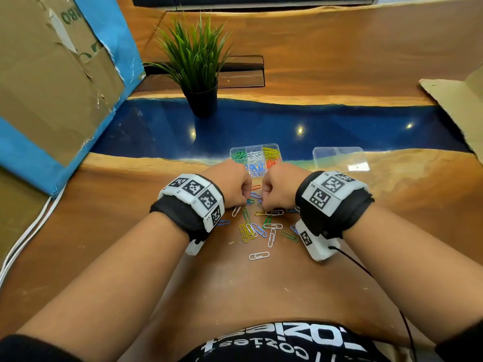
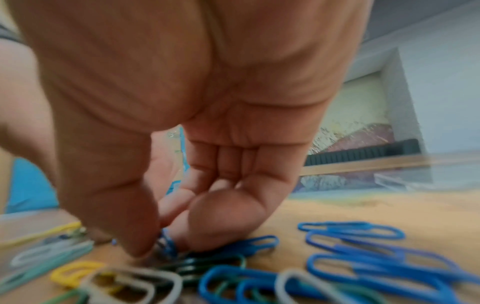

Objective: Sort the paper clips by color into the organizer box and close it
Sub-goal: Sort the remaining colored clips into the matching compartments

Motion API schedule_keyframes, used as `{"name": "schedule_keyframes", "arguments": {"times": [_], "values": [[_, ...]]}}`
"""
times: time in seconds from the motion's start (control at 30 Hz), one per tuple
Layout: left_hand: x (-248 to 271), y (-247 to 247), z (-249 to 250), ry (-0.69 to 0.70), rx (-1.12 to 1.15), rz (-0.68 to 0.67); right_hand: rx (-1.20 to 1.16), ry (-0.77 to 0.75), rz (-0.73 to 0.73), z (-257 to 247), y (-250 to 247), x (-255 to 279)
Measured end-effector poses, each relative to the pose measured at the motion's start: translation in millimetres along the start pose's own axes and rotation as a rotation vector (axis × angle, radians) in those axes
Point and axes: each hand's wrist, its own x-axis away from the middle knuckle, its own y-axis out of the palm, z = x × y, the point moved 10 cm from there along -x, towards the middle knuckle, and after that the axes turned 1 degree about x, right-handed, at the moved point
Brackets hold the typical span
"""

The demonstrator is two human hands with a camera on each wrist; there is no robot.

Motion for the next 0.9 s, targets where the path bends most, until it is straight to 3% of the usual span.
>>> {"name": "schedule_keyframes", "arguments": {"times": [0.1,0.2,0.3,0.37,0.47,0.57,0.63,0.9], "values": [[1,4,-1,0.01,0.019,-0.011,-0.363,0.014,-0.023,15,-1,4],[2,5,-8,-0.004,0.111,0.005,-0.897,0.084,-0.003,35,-2,12],[1,9,-20,-0.065,0.422,0.012,-1.401,0.207,0.056,62,2,18],[1,14,-21,-0.075,0.63,-0.02,-1.494,0.225,0.075,72,4,18],[-1,18,-16,-0.063,0.79,-0.051,-1.246,0.178,0.081,71,2,16],[-3,19,-15,-0.11,0.837,-0.038,-0.475,0.036,0.081,50,-8,17],[-6,16,-16,-0.132,0.743,-0.01,-0.14,-0.016,0.077,37,-10,17],[-15,5,-6,-0.085,0.131,0.065,0.108,-0.01,0.018,21,-8,18]]}}
